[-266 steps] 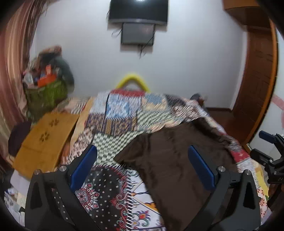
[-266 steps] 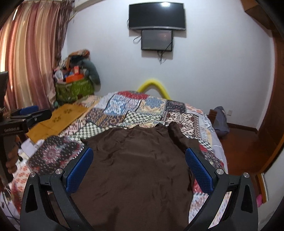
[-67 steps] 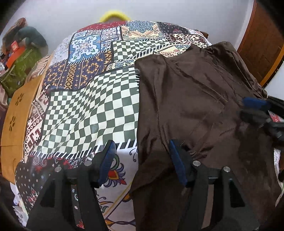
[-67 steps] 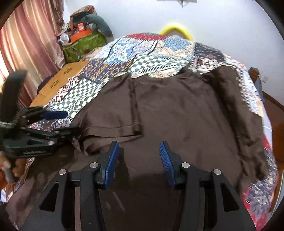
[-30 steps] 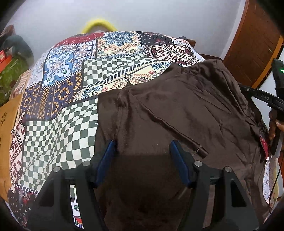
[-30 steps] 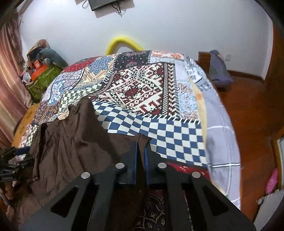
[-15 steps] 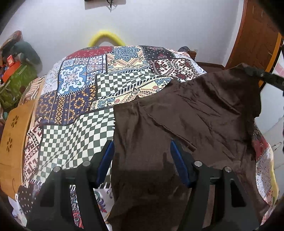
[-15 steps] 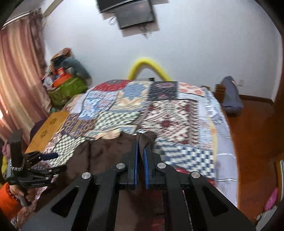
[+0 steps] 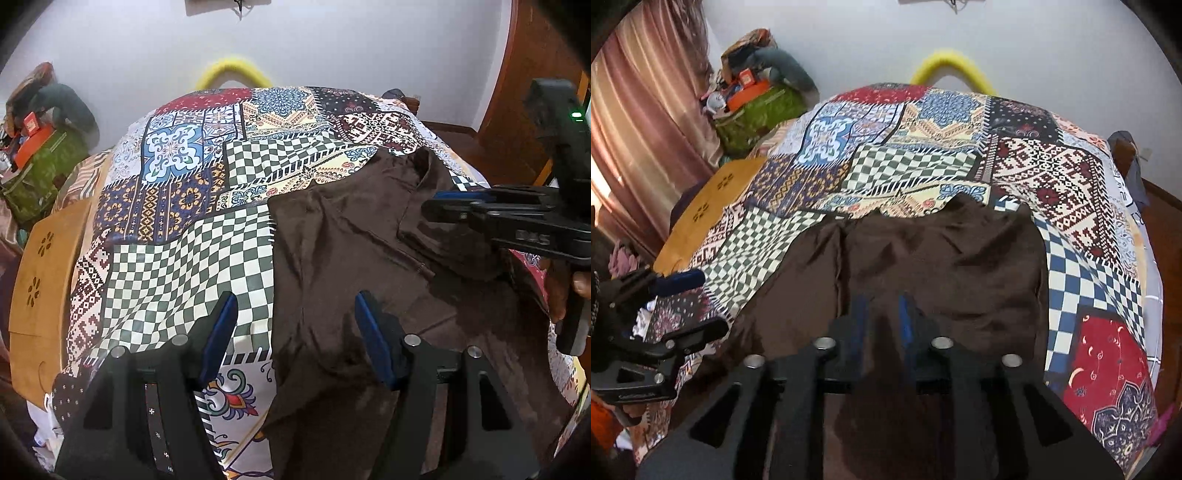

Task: Fold small clothes

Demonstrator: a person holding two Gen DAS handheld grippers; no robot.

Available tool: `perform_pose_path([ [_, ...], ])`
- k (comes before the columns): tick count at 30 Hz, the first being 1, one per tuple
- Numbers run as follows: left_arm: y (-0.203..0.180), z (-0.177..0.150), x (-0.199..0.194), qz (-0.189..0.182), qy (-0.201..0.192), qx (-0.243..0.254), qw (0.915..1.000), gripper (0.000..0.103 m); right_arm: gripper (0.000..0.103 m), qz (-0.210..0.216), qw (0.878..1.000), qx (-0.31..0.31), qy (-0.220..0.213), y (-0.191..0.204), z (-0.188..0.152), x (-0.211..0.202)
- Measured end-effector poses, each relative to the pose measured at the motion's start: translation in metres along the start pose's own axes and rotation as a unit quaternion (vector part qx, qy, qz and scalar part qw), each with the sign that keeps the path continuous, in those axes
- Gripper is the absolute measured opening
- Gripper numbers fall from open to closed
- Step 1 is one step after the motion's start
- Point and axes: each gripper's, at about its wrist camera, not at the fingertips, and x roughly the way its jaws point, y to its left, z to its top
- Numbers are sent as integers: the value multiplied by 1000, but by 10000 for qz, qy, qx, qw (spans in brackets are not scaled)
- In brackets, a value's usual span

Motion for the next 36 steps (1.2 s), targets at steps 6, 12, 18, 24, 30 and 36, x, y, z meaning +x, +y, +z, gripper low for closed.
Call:
perform_pose_path([
  [6,-19,18,-2,-99,-77,69,9999,65,34,-112,9973,-20,-719,-17,-5,-67],
  [12,-56,45,5,-276,-134,319,9990,66,34,-538,9951,-17,-830,-44,-22,-92],
  [18,-85,59,46,-486,209,375,9979,66,34,-603,9975,-49,-370,-55,-47,-55],
  [24,-104,50,85,-429,546,513,9963,66,34,-704,9964,-464,39,-48,-73,-25],
  [30,-103,44,89,-301,473,628,9965,71,33,-623,9964,-558,151,-57,-86,-40],
  [36,-94,53,72,-293,204,464,9983,71,34,-703,9963,-477,-141,-63,-65,-51],
])
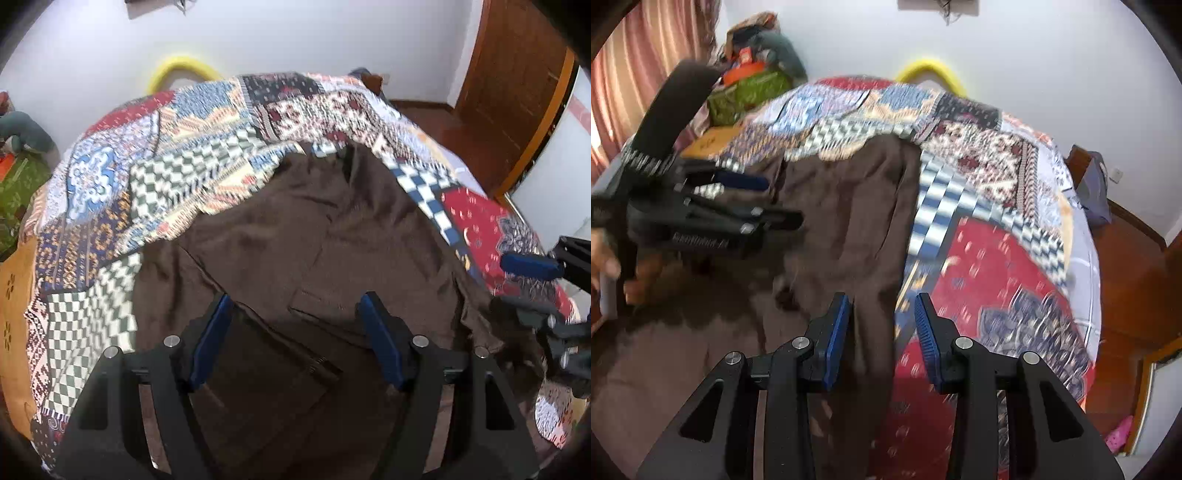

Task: Fold small clothes

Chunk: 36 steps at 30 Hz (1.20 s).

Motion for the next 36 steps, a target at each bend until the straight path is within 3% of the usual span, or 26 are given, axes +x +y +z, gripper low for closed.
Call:
perform_pose_path([
  [6,8,1,6,315,-7,48,9995,71,34,-17,9998,192,-108,-2,32,30],
  [13,25,-5,19,425,20,-140,9990,71,34,-187,9998,64,45,5,33,59],
  [17,44,-5,1,84,-46,-485,9988,71,34,-13,9997,250,26,1,29,39],
  [23,64,-21,-52,282,-236,-513,9980,71,34,99,9985,449,-313,2,20,-21],
  [29,85,-68,-108,506,-162,-549,9971,71,42,73,9965,597,-576,12,-14,-89],
  [36,105,-143,-140,375,270,-922,9947,71,45,-9,9964,815,-216,23,-72,-117],
])
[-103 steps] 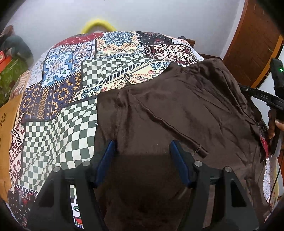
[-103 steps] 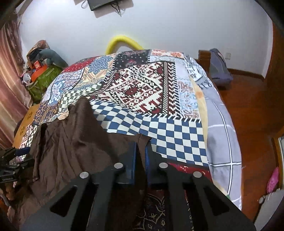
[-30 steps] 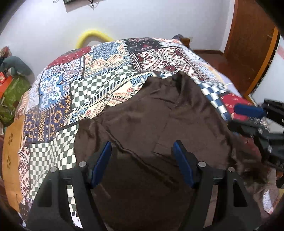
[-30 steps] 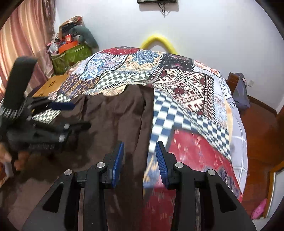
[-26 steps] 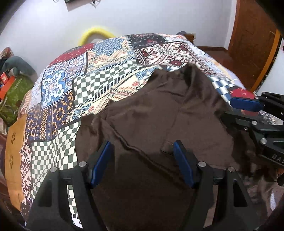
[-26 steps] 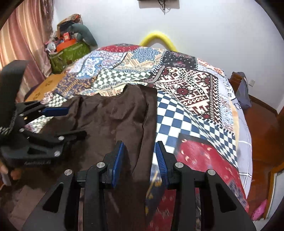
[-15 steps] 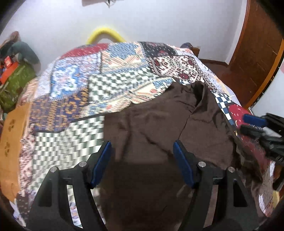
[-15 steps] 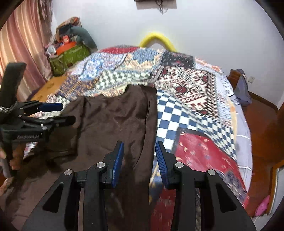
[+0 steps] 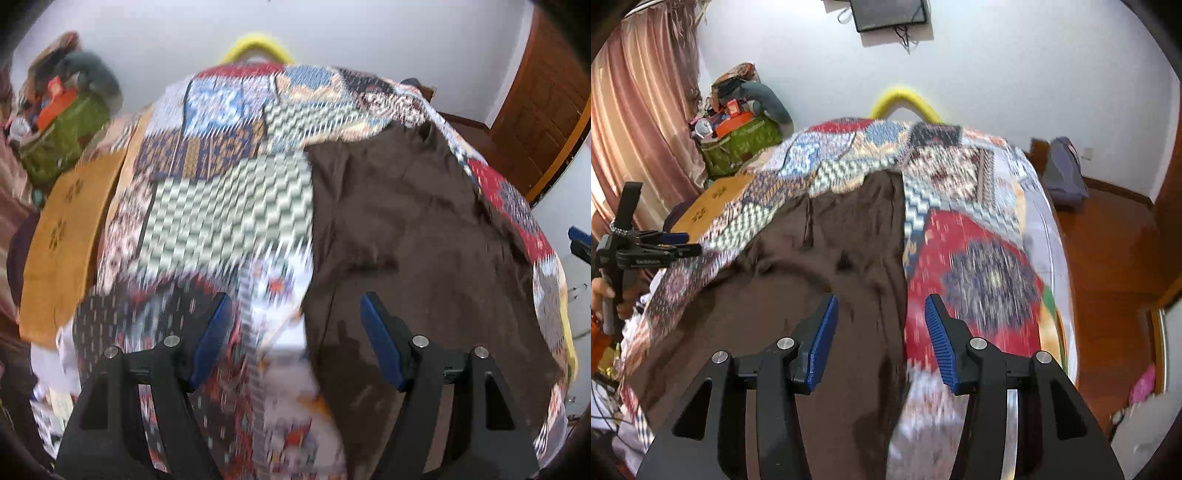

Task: Fold small clothes

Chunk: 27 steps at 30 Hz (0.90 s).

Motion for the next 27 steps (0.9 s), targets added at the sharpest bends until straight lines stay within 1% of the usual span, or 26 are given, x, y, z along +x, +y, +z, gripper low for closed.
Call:
perform_pose_path([
  [1,3,-13,-2,-48,86,-52,9999,71,45,-17,9999,43,89,0,-9,1],
  [4,5,-39,-2,-188,289,-141,9993,71,45,-36,9991,208,358,-2,-37,6],
  [7,-1,-63,3,-432,514,-224,9975,71,45,-4,9972,372,651,-4,-63,19],
  [9,-10,-77,6,-539,635,-153,9964,71,45,-13,9955,425,848,-5,-76,31],
  [11,-19,-85,6,-610,619,-70,9962,68,45,-17,9943,457,967,-6,-85,41],
  [12,-23,-88,4,-651,541,-31,9964,61,45,-14,9937,479,1010,-6,-87,47],
  [13,-28,-90,2,-704,481,9,9964,49,45,1,9938,500,992,-7,-88,50],
  [14,-32,-91,1,-792,451,50,9958,41,45,27,9942,522,938,-7,-88,50],
  [16,-40,-90,0,-836,393,100,9957,15,45,164,9940,620,887,-7,-83,54],
  [17,-42,-89,0,-811,381,154,9959,9,44,236,9936,660,881,-6,-83,54],
  [18,-45,-88,0,-792,356,227,9960,5,40,341,9932,656,899,-3,-81,57],
  [20,-48,-85,-2,-670,271,348,9968,4,14,498,9925,582,951,3,-74,63],
  [21,-48,-82,-4,-614,227,395,9971,4,7,504,9929,490,957,7,-70,64],
  [23,-43,-73,-9,-545,90,410,9976,3,5,442,9947,251,895,16,-64,63],
  [26,-31,-52,-18,-502,-171,304,9981,3,4,496,9968,116,619,21,-47,57],
  [27,-27,-46,-20,-503,-246,274,9981,3,4,544,9974,134,450,22,-36,53],
])
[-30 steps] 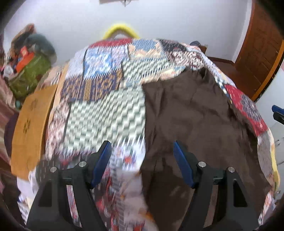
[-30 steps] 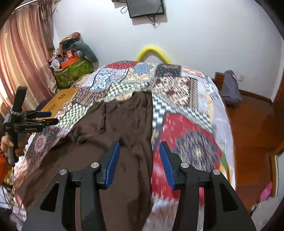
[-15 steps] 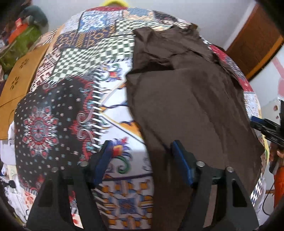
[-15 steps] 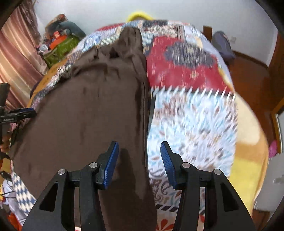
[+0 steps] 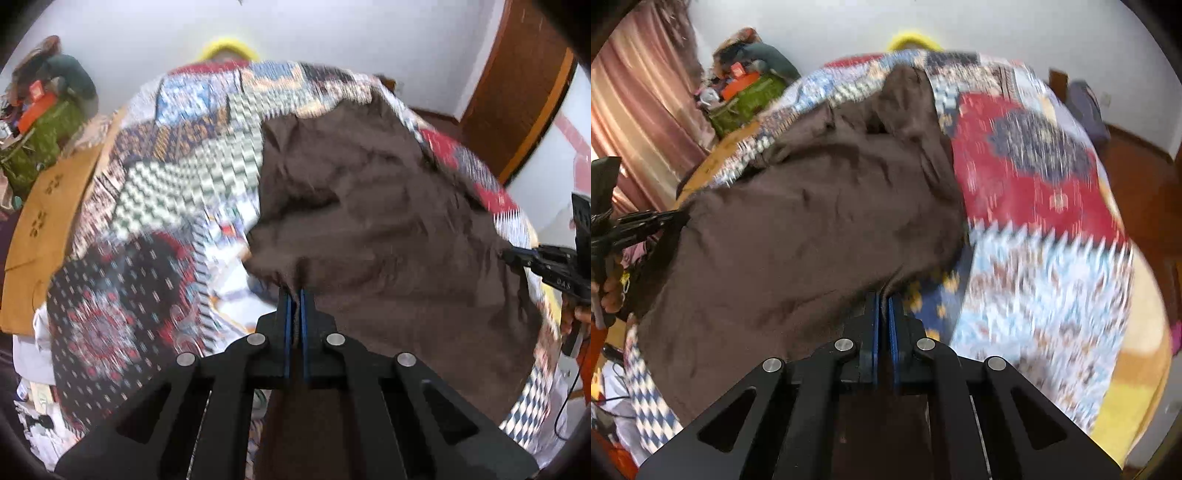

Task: Fold small clothes

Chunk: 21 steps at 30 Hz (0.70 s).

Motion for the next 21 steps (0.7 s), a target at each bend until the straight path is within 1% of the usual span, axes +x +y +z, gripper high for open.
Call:
perform_pose_path([
  [2,6,13,-3,51,-121,-31,9999,3,4,50,9998,18,-214,0,14,-4],
  [4,10,24,2,114,-157,-32,9998,3,4,-15,9994,-2,-355,0,27,-2],
  [6,16,32,17,148,-62,-73,9998,4,4,-180,9990,-49,-408,-2,40,7],
  [7,17,33,23,160,3,-91,9998,4,4,-198,9991,-34,-386,-4,40,10],
  [9,19,30,37,270,193,-111,9994,5,4,-233,9995,50,-226,-9,44,26],
  [12,24,23,56,320,516,-171,9980,14,5,-288,9995,99,21,-13,37,38],
  [14,27,18,56,280,603,-236,9975,21,8,-268,9993,159,185,-15,29,39],
  [15,28,16,54,249,612,-267,9975,27,9,-237,9993,198,214,-15,24,34],
  [16,30,13,49,224,591,-291,9976,35,13,-189,9993,245,214,-16,20,30],
  [17,31,10,42,225,536,-309,9978,39,17,-174,9993,273,191,-17,18,24],
  [18,32,8,36,231,473,-313,9981,46,19,-202,9992,299,142,-18,14,16],
  [19,34,4,25,247,378,-323,9985,52,27,-247,9992,298,107,-19,12,11],
  [20,35,0,18,263,333,-336,9985,54,36,-298,9991,287,51,-20,9,4],
  [21,36,-4,10,265,293,-357,9986,56,40,-328,9991,272,-17,-20,4,-3],
])
